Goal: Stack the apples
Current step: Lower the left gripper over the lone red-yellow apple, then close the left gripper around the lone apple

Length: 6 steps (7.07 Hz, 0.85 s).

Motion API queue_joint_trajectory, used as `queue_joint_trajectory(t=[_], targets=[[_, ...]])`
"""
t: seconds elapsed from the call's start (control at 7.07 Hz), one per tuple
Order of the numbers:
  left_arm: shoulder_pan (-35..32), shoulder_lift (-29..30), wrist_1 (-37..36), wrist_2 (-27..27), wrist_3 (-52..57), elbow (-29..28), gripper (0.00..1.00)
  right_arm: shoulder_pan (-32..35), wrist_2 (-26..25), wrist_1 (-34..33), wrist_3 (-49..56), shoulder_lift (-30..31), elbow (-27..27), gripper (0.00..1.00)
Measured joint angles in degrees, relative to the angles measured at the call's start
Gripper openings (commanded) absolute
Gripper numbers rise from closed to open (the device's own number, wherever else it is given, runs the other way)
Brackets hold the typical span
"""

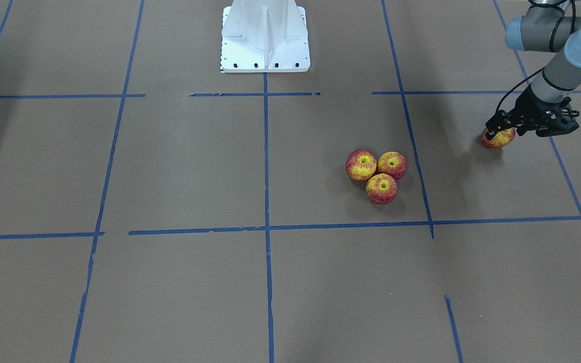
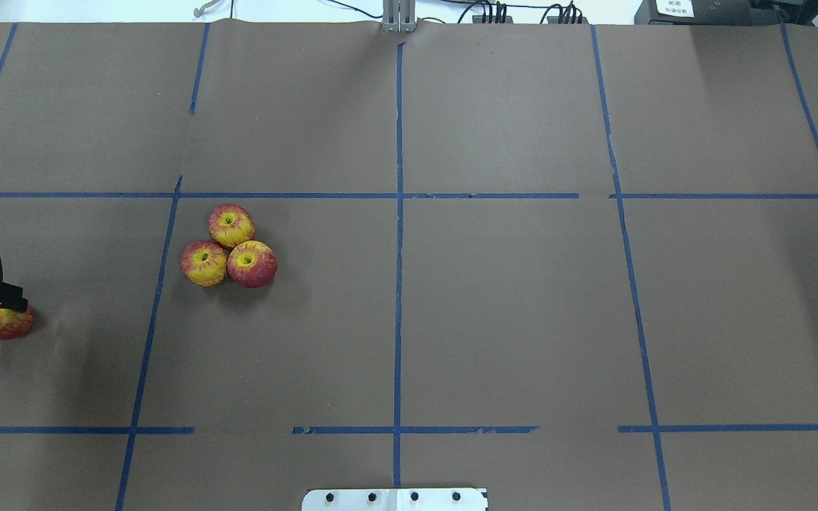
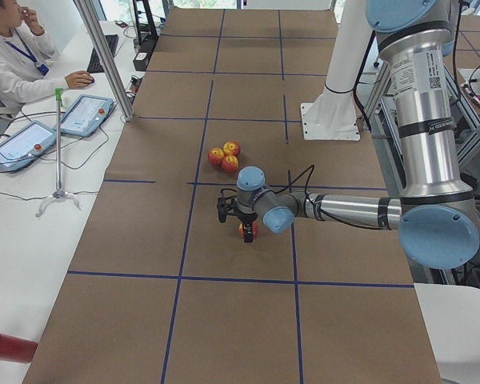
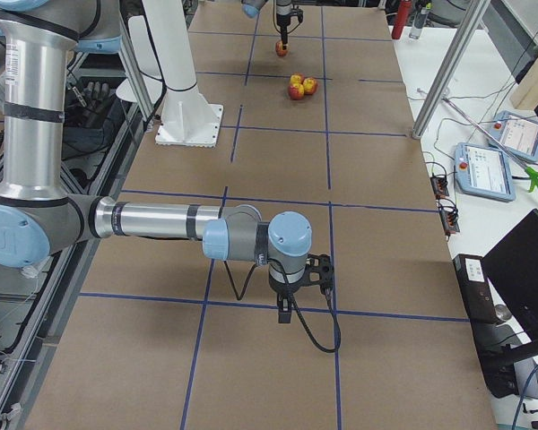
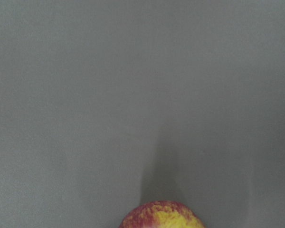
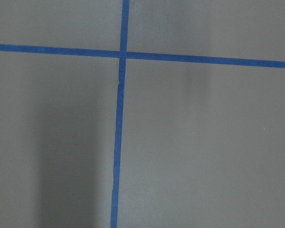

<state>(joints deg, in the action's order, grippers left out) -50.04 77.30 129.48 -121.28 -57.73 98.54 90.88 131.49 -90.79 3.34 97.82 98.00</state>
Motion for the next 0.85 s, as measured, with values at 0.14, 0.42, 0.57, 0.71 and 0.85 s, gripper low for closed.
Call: queue_joint_trajectory(t=[0.14, 0.42, 0.57, 0.71, 0.85], targets=[[0.81, 0.09, -0.01, -0.92, -0.01, -0.61, 0.98, 0.00, 0.00, 0.00, 0.00, 0.00, 0.00, 1.00], [1.78, 0.44, -0.09, -1.88, 0.16, -1.54, 0.49, 0.00, 0.00, 0.00, 0.00, 0.00, 0.00, 1.00], [2.05, 0.52, -0.05, -2.33, 0.31, -1.84, 0.10, 0.00, 0.00, 0.00, 0.00, 0.00, 0.00, 1.00], [2.16, 0.54, -0.02, -2.88, 0.41, -1.94, 0.00, 0.00, 0.00, 0.00, 0.00, 0.00, 0.00, 1.00], [2.10, 0.56, -0.12, -3.21, 0.35, -1.63, 0.00, 0.00, 0.00, 0.00, 0.00, 0.00, 0.00, 1.00]])
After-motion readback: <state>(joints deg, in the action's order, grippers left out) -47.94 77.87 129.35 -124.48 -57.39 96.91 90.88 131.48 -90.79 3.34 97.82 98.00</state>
